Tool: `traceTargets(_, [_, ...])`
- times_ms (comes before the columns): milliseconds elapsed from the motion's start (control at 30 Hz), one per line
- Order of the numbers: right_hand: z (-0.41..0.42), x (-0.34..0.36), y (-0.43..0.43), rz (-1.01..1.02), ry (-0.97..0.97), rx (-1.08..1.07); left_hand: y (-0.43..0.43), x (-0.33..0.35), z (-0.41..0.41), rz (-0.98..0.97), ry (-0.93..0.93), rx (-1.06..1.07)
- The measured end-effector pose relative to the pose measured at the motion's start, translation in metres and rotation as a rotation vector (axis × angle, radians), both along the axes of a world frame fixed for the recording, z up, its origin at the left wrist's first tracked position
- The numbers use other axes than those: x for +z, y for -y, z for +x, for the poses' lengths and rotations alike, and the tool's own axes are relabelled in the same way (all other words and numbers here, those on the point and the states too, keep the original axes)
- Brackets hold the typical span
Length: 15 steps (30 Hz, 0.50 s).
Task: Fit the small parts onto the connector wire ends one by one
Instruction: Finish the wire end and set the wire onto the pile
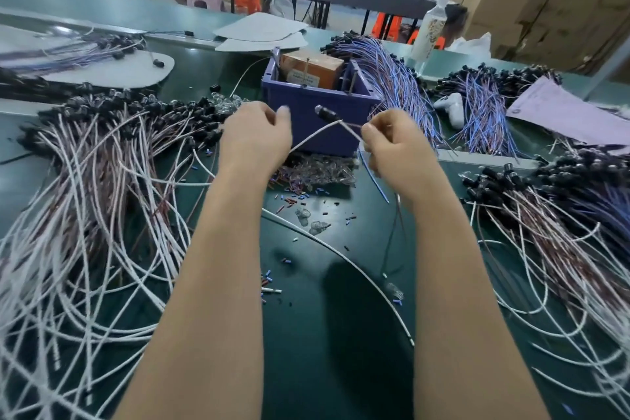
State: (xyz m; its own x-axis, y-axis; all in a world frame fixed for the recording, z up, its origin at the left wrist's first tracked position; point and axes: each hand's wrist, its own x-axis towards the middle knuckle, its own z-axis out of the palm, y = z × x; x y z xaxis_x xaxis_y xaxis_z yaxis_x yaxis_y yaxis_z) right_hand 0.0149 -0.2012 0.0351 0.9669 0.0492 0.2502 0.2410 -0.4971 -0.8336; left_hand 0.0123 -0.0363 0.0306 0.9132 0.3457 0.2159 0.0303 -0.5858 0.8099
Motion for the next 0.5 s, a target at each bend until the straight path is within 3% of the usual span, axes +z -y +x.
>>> traceTargets(100, [-0.003, 0.011, 0.009, 0.139, 0.091, -0.074, 0.033, 0.018, -0.002, -0.205, -0.002, -0.294])
traceTargets(167, [-0.005, 0.016, 0.016, 0.137, 0.103, -0.103, 0.056, 0.029, -0.003, -0.180, -0.020, -0.436])
traceTargets(333, [-0.014, 0.021, 0.054, 0.085, 0.104, -0.254, 0.102, 0.037, 0.002, -0.111, 0.035, -0.485])
traceTargets(400, [-0.024, 0.026, 0.072, 0.121, 0.094, -0.260, 0.128, 0.039, 0.002, -0.220, -0.018, -0.562])
traceTargets(500, [-0.046, 0.040, 0.107, 0.119, 0.078, -0.234, 0.168, 0.045, 0.000, -0.584, -0.046, -0.635])
